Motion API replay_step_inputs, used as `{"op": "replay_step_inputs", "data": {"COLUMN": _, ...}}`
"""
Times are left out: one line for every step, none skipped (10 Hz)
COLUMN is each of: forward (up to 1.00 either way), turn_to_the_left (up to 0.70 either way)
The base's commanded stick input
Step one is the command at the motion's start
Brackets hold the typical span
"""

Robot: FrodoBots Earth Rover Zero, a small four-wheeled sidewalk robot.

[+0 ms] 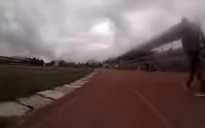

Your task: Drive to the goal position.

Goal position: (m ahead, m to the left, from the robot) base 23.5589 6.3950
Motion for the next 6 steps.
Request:
{"op": "replay_step_inputs", "data": {"forward": 0.70, "turn_to_the_left": -0.35}}
{"op": "replay_step_inputs", "data": {"forward": 0.70, "turn_to_the_left": -0.35}}
{"op": "replay_step_inputs", "data": {"forward": 0.70, "turn_to_the_left": -0.35}}
{"op": "replay_step_inputs", "data": {"forward": 0.70, "turn_to_the_left": -0.35}}
{"op": "replay_step_inputs", "data": {"forward": 0.70, "turn_to_the_left": -0.24}}
{"op": "replay_step_inputs", "data": {"forward": 0.70, "turn_to_the_left": -0.04}}
